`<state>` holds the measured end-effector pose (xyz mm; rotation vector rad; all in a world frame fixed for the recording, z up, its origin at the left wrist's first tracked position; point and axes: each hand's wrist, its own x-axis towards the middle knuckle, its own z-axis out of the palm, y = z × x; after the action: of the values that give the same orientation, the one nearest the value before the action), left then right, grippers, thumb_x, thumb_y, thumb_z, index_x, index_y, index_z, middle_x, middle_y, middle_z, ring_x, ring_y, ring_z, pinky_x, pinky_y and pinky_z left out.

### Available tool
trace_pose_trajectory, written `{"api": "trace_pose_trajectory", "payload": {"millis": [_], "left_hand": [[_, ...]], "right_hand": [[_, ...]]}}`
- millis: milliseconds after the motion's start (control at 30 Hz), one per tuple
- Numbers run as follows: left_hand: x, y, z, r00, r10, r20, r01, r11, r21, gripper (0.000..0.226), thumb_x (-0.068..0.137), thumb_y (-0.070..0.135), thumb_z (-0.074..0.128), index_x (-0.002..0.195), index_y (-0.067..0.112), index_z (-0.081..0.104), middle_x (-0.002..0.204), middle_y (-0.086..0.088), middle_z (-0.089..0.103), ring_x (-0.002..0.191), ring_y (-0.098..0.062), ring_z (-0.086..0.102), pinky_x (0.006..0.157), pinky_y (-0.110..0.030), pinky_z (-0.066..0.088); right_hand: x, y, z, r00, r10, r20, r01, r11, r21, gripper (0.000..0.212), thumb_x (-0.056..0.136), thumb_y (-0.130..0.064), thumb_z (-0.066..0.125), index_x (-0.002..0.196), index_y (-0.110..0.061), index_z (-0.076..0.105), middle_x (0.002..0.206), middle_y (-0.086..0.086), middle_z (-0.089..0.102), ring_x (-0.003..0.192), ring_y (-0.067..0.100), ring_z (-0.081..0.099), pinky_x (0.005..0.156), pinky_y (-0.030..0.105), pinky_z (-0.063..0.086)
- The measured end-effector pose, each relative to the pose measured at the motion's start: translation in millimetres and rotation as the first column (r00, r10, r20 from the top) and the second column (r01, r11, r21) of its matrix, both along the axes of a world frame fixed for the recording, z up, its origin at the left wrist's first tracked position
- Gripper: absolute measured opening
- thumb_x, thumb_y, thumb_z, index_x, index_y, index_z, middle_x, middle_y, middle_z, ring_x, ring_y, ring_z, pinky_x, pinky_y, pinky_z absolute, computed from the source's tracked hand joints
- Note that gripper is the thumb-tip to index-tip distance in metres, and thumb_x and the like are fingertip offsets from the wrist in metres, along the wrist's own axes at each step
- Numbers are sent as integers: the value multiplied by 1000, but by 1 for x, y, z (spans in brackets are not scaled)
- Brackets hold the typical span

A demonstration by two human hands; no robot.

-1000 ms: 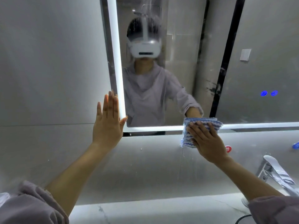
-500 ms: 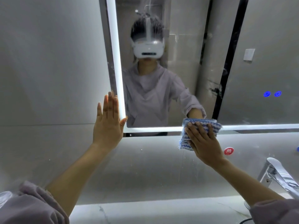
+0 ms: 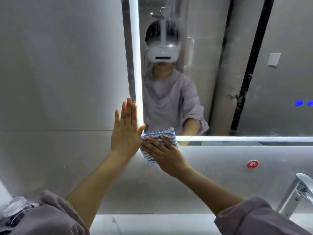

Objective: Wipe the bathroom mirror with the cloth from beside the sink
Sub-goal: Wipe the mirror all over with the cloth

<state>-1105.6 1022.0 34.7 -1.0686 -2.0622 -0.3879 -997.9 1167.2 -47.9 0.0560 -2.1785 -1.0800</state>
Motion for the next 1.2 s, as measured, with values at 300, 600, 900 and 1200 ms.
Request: {"api": "trace_pose_trajectory", "payload": {"millis": [300, 600, 900, 1200], "left_hand": [[3, -3, 2, 1000, -4, 21, 4, 1000, -23, 77, 99, 45, 24, 142, 5, -27, 152, -12, -27, 146, -30, -12, 120, -46, 2], [5, -5, 3, 999, -35, 11, 36, 999, -11, 73, 99, 42, 25, 145, 3, -14, 156, -15, -15, 147, -31, -6, 120, -48, 8], [5, -5, 2, 1000, -14, 2, 14, 1000, -26, 71, 96, 47, 9, 145, 3, -15, 155, -16, -15, 146, -32, -6, 120, -49, 9], [4, -2, 1, 999, -29, -21, 29, 1000, 3, 72, 97, 43, 18, 147, -2, -6, 156, -18, -9, 146, -33, -1, 118, -50, 12]], "right_hand": [[10, 11, 8, 999, -16, 31, 13, 994, 106, 72, 88, -22, 41, 153, -18, 11, 158, -3, 10, 146, 14, 15, 118, 40, 7], [100, 84, 16, 996, -84, -26, 85, 995, 49, 68, 87, -17, 42, 151, -15, 19, 157, -2, 21, 145, 21, 19, 119, 42, 7], [187, 151, 18, 958, -246, -146, 201, 942, -270, 54, 103, -35, 19, 153, -15, 13, 161, 3, 13, 148, 24, 7, 118, 49, 13], [206, 156, 19, 893, -365, -262, 193, 838, -511, 58, 101, -37, 20, 151, -8, 14, 159, 10, 13, 149, 24, 0, 115, 56, 16]]}}
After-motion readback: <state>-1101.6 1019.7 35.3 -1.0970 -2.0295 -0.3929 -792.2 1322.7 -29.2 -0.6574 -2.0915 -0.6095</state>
